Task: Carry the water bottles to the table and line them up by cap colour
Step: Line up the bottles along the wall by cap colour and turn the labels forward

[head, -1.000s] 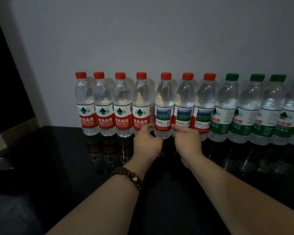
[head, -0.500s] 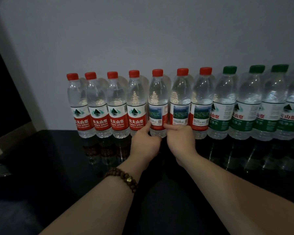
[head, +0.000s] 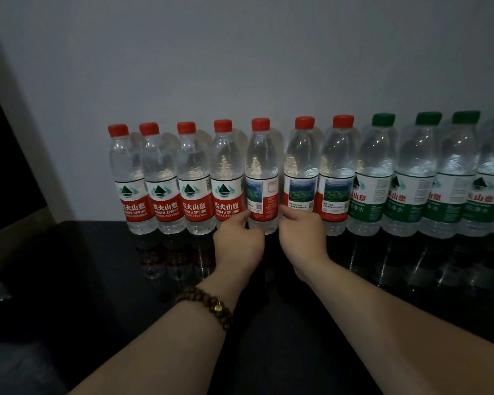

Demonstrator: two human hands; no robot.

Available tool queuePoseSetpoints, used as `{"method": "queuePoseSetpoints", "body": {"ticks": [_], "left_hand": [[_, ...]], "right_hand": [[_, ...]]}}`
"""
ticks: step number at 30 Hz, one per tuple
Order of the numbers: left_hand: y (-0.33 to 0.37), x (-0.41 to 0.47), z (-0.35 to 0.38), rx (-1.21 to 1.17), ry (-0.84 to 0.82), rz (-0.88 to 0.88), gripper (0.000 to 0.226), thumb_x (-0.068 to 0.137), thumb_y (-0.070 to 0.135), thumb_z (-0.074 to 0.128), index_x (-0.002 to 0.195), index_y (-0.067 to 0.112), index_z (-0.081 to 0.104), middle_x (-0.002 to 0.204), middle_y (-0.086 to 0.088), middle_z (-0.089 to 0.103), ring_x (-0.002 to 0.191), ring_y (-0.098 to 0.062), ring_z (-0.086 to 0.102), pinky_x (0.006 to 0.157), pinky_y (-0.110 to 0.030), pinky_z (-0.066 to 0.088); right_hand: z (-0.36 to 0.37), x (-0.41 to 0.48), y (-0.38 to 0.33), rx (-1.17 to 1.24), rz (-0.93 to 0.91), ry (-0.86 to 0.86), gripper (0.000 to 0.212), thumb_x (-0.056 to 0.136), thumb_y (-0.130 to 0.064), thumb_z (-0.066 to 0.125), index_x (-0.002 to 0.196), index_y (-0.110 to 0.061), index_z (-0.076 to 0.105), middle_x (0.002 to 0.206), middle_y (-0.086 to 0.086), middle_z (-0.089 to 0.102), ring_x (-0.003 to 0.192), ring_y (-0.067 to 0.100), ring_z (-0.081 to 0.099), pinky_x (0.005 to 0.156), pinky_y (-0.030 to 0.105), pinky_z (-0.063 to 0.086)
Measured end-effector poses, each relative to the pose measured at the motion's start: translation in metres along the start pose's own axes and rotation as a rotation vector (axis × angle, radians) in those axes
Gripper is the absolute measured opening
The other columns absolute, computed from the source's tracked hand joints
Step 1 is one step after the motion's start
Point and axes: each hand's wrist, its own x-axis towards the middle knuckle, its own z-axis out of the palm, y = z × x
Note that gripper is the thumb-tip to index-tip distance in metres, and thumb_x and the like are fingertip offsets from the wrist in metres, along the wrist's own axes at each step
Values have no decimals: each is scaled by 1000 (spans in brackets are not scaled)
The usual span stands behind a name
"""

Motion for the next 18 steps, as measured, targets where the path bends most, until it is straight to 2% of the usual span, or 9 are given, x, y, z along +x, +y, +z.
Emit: {"method": "queuePoseSetpoints", "body": {"ticks": [2,5,7,10,13,15,17,18], "left_hand": [[-1,0,0,-2,0,-4,50,86,14,65,133,31,69,98,5,75,81,-8,67,58,-15,44],[1,-2,0,-51,-78,18,52,86,12,64,132,36,68,92,25,67,85,5,60,67,-14,45],[2,-3,-1,-62,-100,22,52,85,14,65,132,37,68,90,31,62,89,8,57,72,-14,44],[0,1,-1,-56,-47,-4,50,85,14,66,132,28,70,108,14,72,94,-3,63,70,-15,49],[-2,3,0,-64,-32,-28,49,86,10,65,133,25,69,111,8,72,84,2,63,54,-5,45],[-2,2,-1,-68,-82,-1,46,87,11,65,128,31,71,109,11,71,89,-2,65,67,-13,52],[-2,1,0,-59,-127,7,41,87,14,64,119,38,72,105,16,70,97,-9,65,84,-27,55],[-3,2,0,-59,-123,-2,37,86,14,64,108,42,74,97,19,71,94,-8,66,83,-27,57]], "right_hand": [[1,0,0,-34,-8,-37,45,88,-3,59,129,-19,72,125,-8,70,120,12,59,97,23,43],[1,1,1,-40,16,-23,43,87,0,59,123,-18,74,123,-6,71,119,11,57,97,22,40],[1,1,1,-14,34,3,39,88,0,59,118,-17,77,124,-3,72,117,12,59,100,23,42],[1,1,0,-27,22,-14,39,90,-5,60,123,-18,75,123,-5,73,117,12,61,101,27,47],[2,2,0,-67,6,-82,48,88,-3,59,131,-21,70,120,-16,65,114,7,55,90,16,42],[2,3,2,-56,25,-56,46,87,-3,61,128,-21,71,121,-14,66,109,5,54,84,13,39],[2,4,3,-22,40,1,37,88,-4,62,118,-20,77,121,-8,72,108,7,60,88,18,43],[2,3,2,-6,44,22,35,88,-4,62,115,-18,78,119,-5,74,108,9,63,90,19,45]]}}
